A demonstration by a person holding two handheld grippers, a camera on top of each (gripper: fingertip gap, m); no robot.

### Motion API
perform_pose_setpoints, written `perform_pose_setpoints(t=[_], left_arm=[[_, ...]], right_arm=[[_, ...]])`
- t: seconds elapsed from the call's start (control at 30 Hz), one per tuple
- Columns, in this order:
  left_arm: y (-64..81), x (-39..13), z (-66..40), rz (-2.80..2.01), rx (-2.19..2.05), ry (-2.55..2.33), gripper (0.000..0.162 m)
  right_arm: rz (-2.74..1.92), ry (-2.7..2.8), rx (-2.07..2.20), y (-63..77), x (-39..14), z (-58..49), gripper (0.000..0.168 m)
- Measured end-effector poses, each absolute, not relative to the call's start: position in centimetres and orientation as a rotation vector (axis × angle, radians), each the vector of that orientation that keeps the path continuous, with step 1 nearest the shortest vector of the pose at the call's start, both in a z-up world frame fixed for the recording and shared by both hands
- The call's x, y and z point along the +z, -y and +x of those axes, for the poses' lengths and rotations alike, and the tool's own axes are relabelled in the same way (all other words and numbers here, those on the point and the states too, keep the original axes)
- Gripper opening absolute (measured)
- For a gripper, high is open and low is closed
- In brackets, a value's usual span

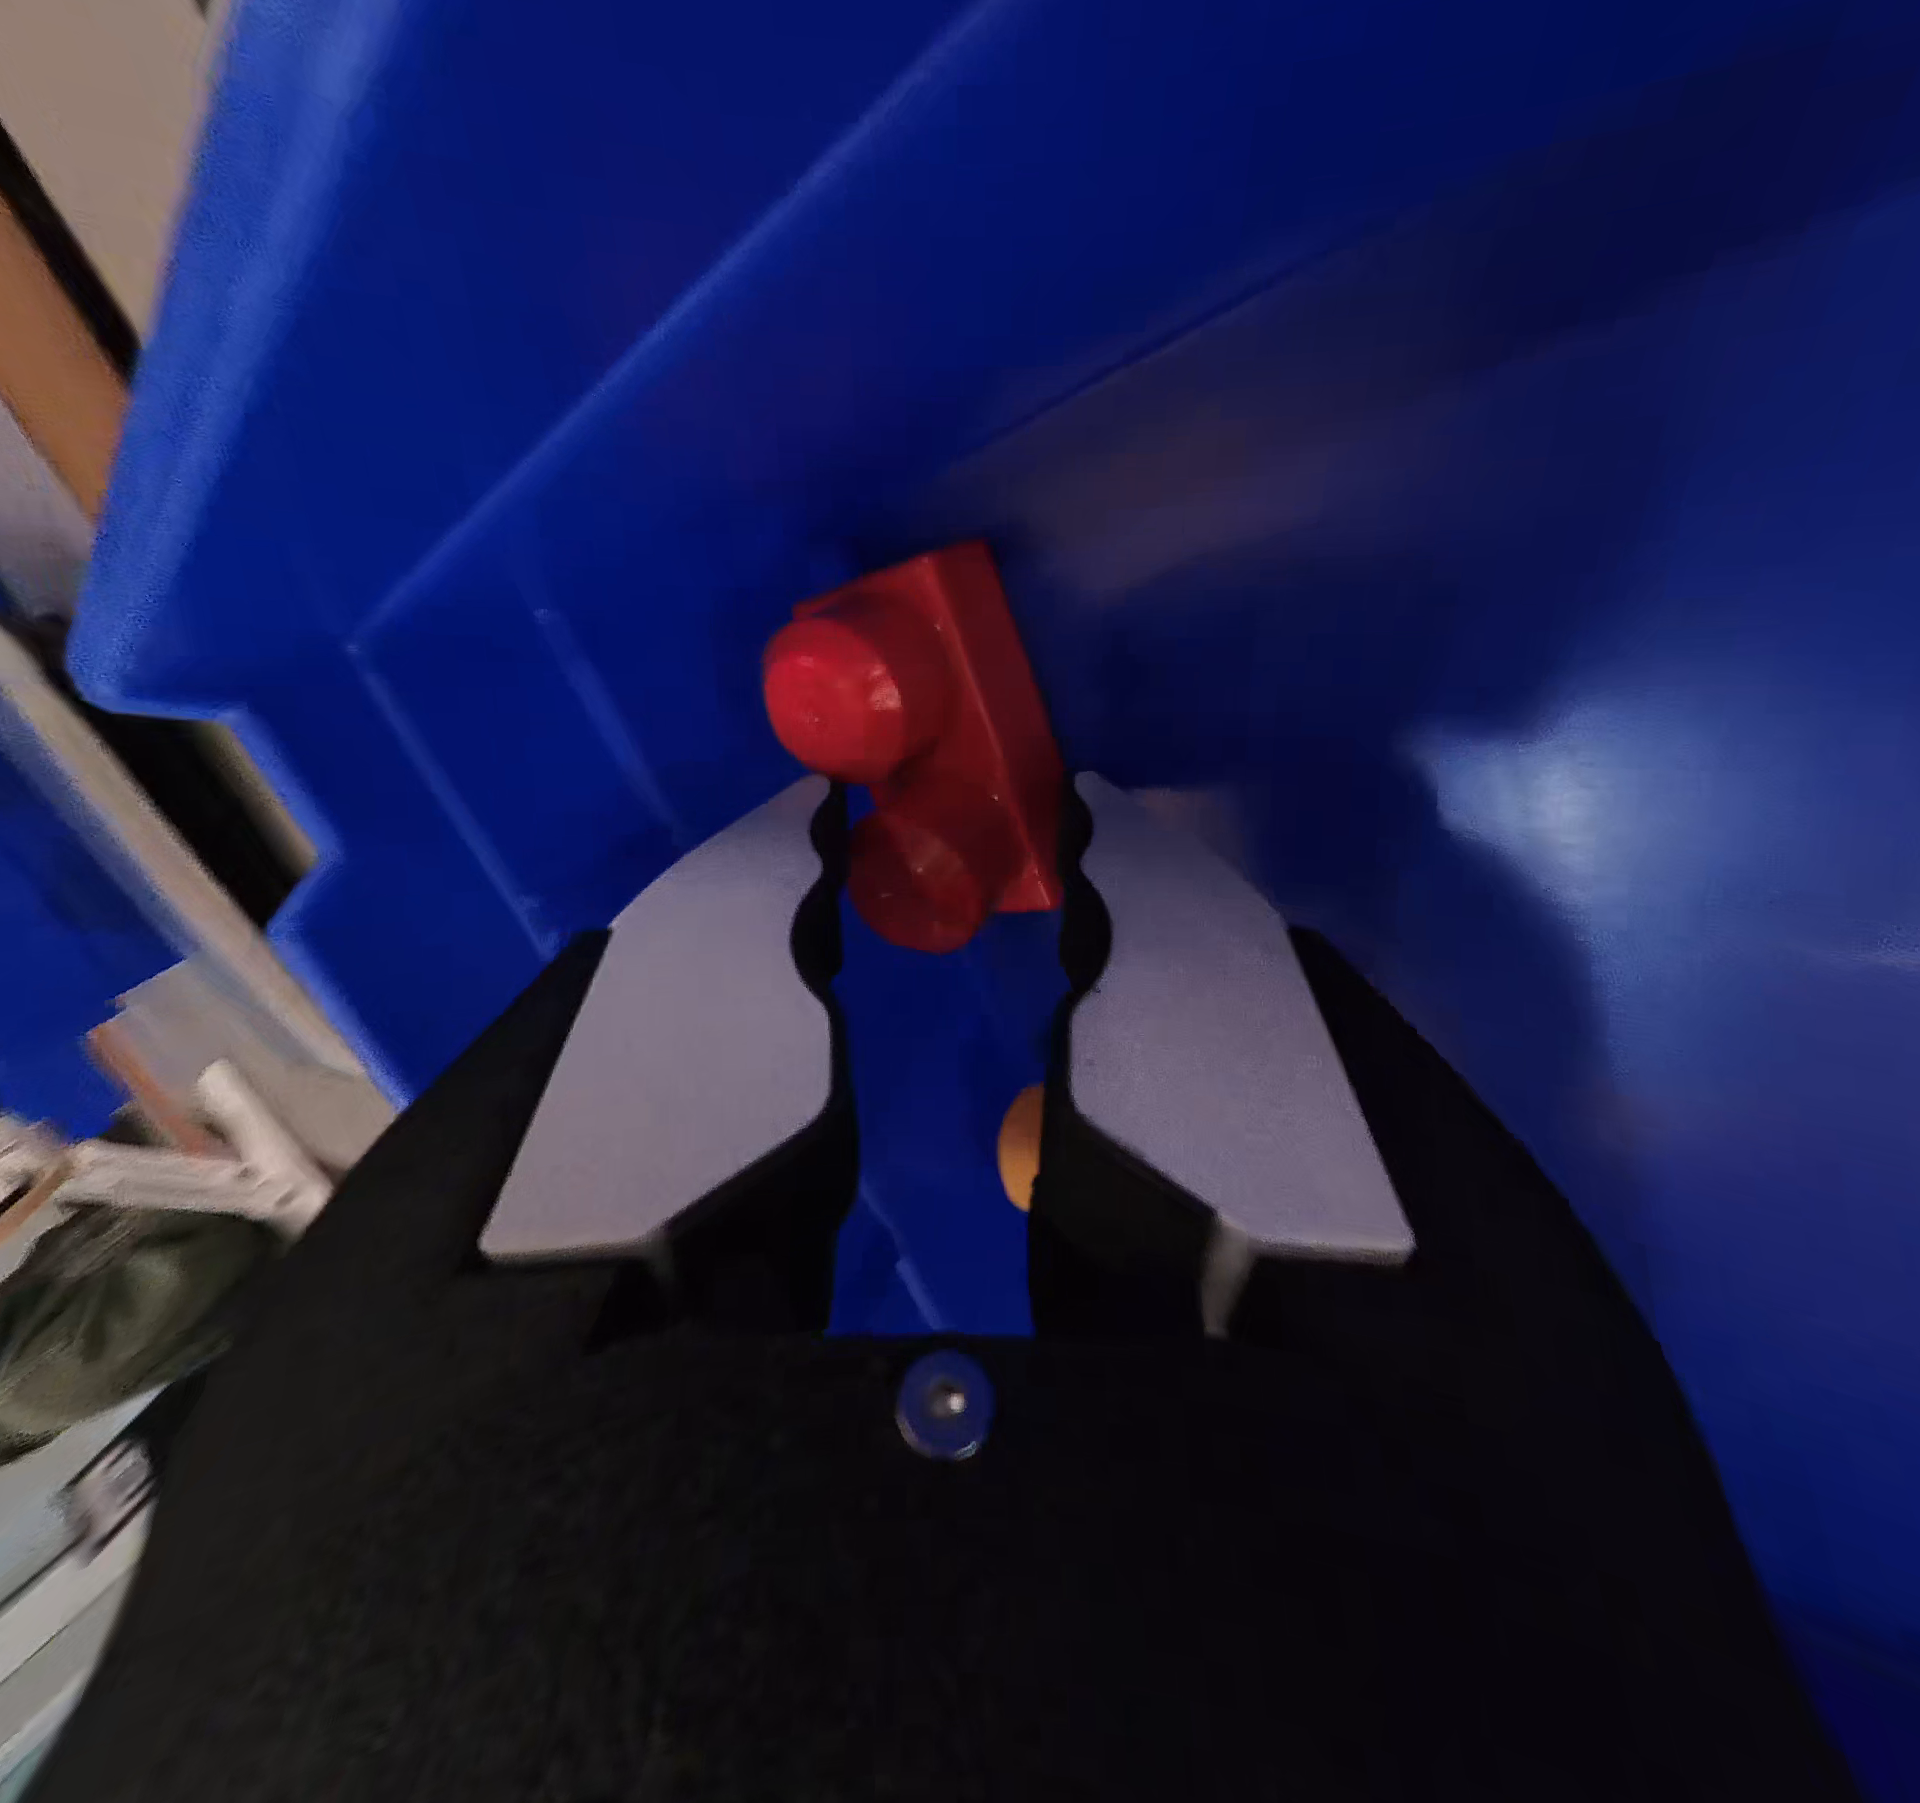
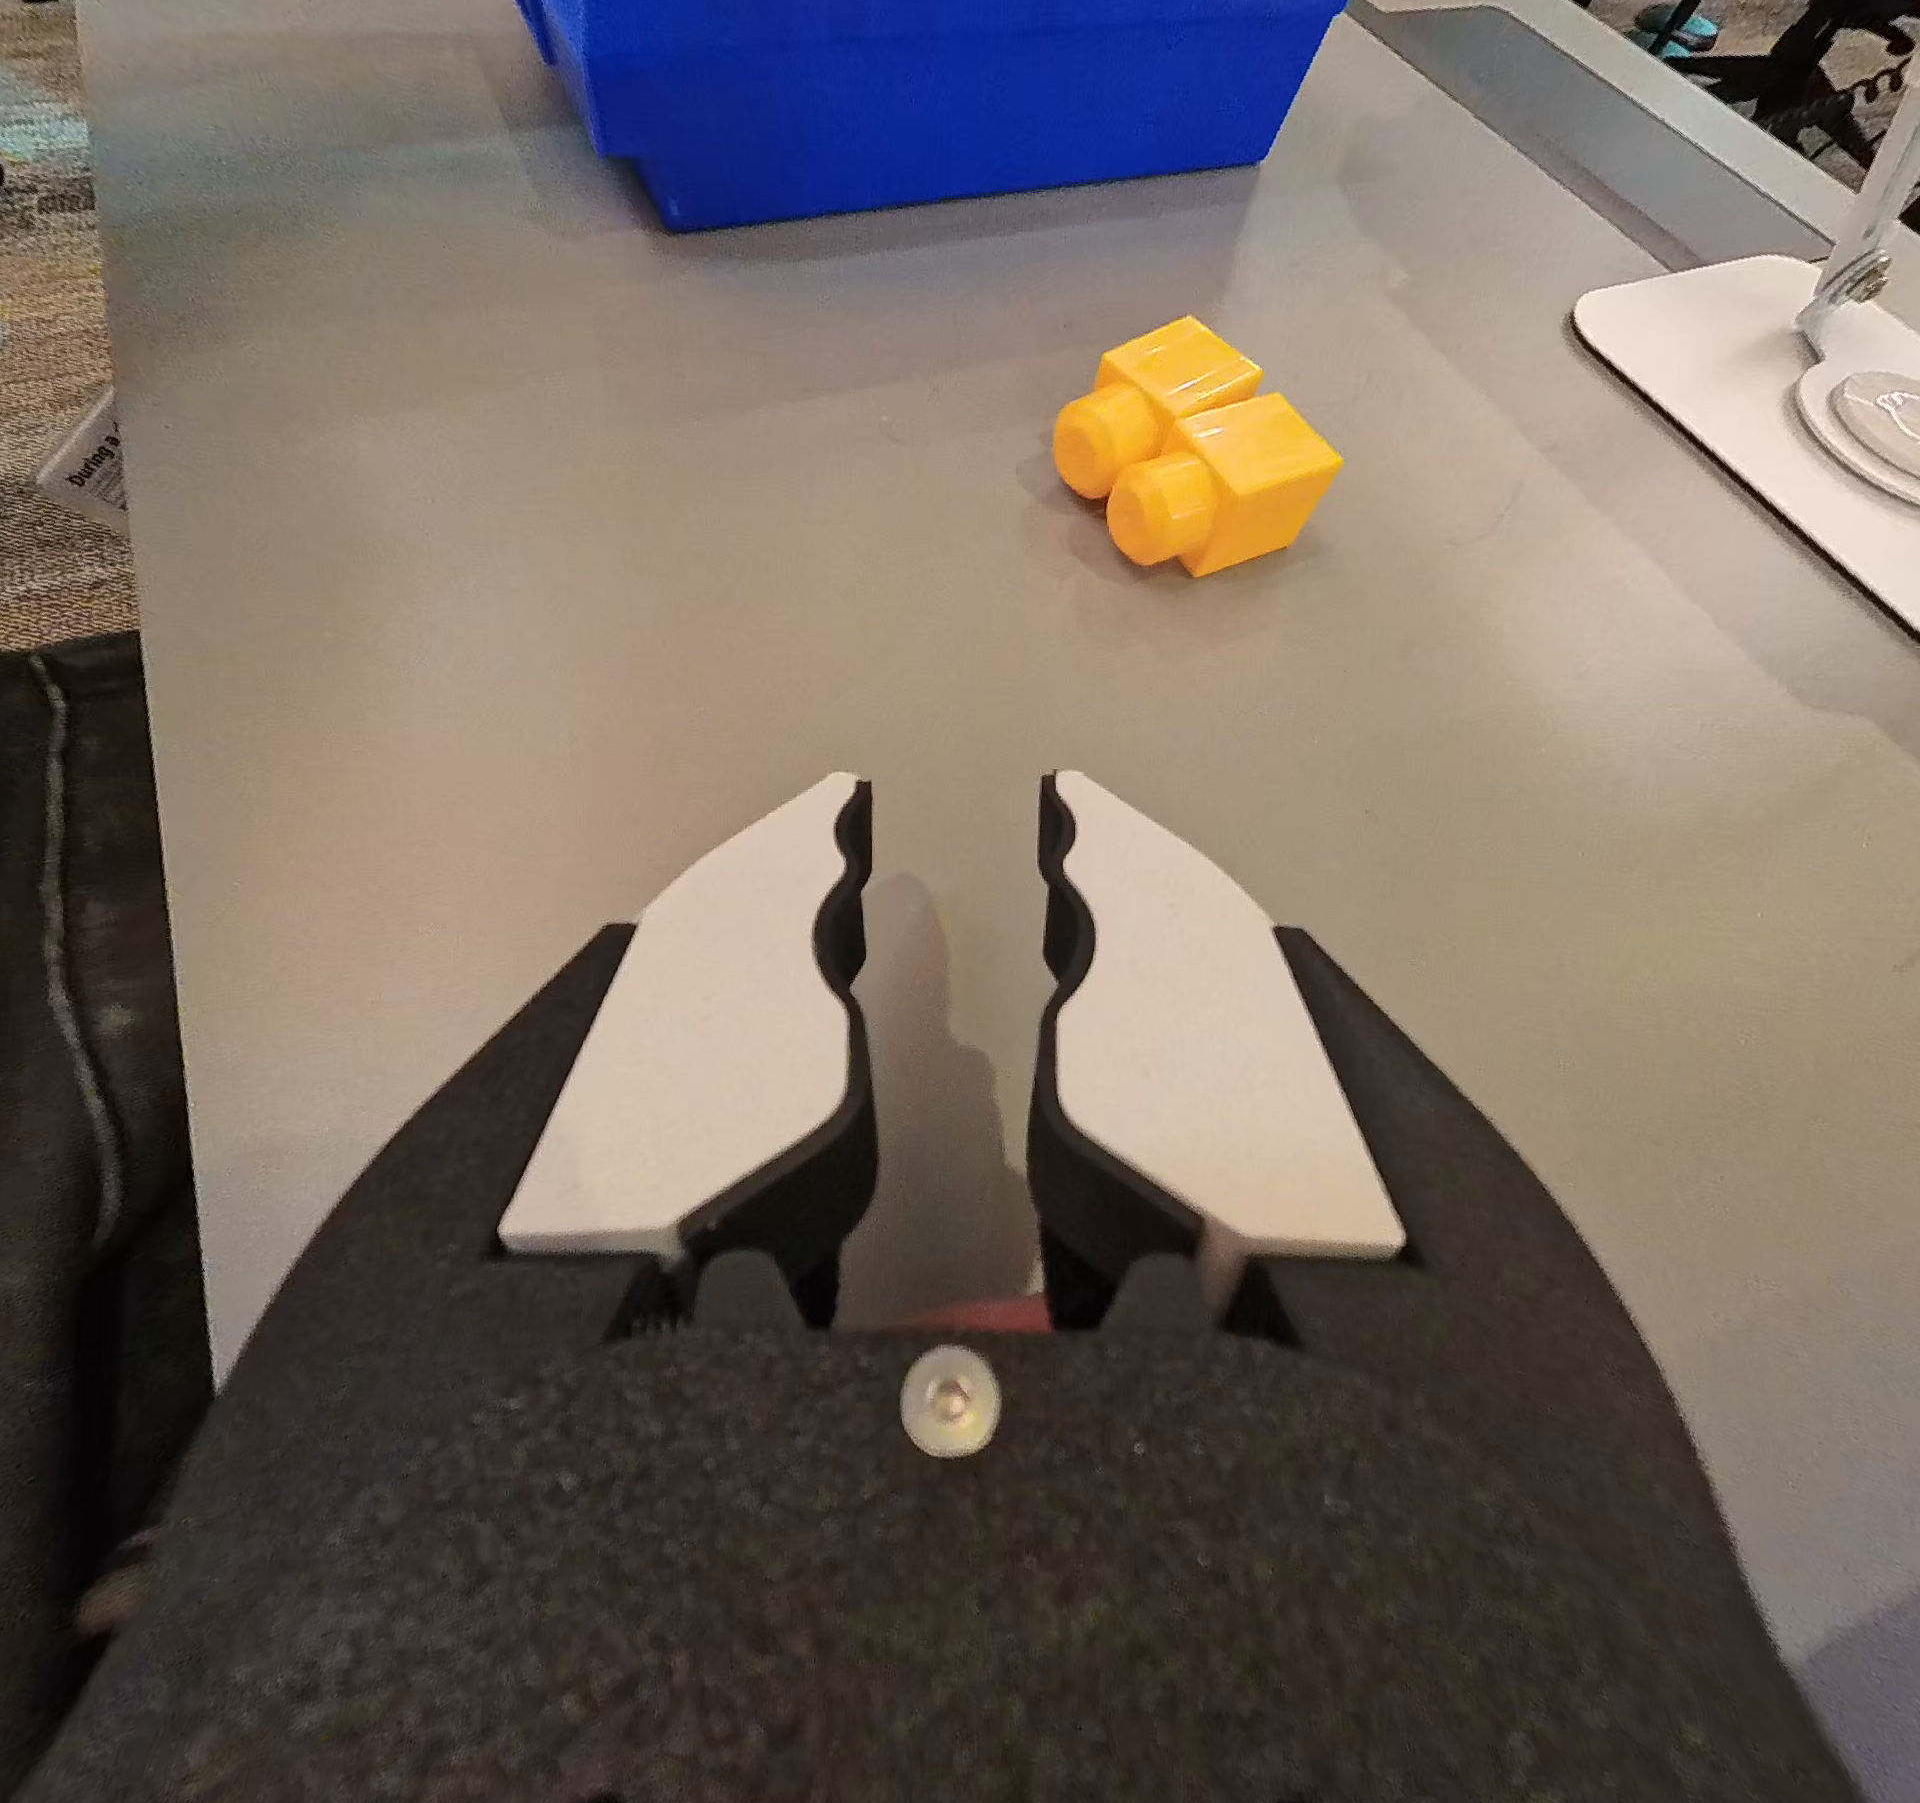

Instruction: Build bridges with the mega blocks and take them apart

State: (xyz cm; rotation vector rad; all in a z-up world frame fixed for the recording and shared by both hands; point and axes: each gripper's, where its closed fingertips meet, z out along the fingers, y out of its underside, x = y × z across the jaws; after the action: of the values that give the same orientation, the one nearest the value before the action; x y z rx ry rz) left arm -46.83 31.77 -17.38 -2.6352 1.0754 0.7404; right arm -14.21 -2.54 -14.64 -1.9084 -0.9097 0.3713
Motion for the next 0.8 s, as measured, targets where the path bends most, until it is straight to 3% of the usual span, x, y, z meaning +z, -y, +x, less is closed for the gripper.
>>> perform_pose_setpoints(t=[0.17, 0.4, 0.5, 0.6, 0.8], left_arm=[[-29.6, -15.4, -44.3, -2.609, 0.405, -1.068, 0.032], [-23.5, -3.1, -37.1, -2.276, -0.019, -1.146, 0.031], [-18.5, 0.0, -30.4, -2.112, -0.313, -1.316, 0.031], [-15.4, -0.9, -24.2, -2.034, -0.427, -1.492, 0.031], [-11.3, -8.5, -11.9, -2.129, -0.916, -1.752, 0.031]], right_arm=[[-1.913, 0.915, 0.373, 2.6, -14.8, -14.3, 0.030], [-1.914, 0.914, 0.366, 2.5, -14.8, -14.3, 0.030], [-1.912, 0.917, 0.364, 2.5, -14.8, -14.3, 0.030], [-1.911, 0.922, 0.364, 2.6, -14.8, -14.5, 0.030], [-1.901, 0.916, 0.339, 2.7, -14.3, -14.2, 0.030]])
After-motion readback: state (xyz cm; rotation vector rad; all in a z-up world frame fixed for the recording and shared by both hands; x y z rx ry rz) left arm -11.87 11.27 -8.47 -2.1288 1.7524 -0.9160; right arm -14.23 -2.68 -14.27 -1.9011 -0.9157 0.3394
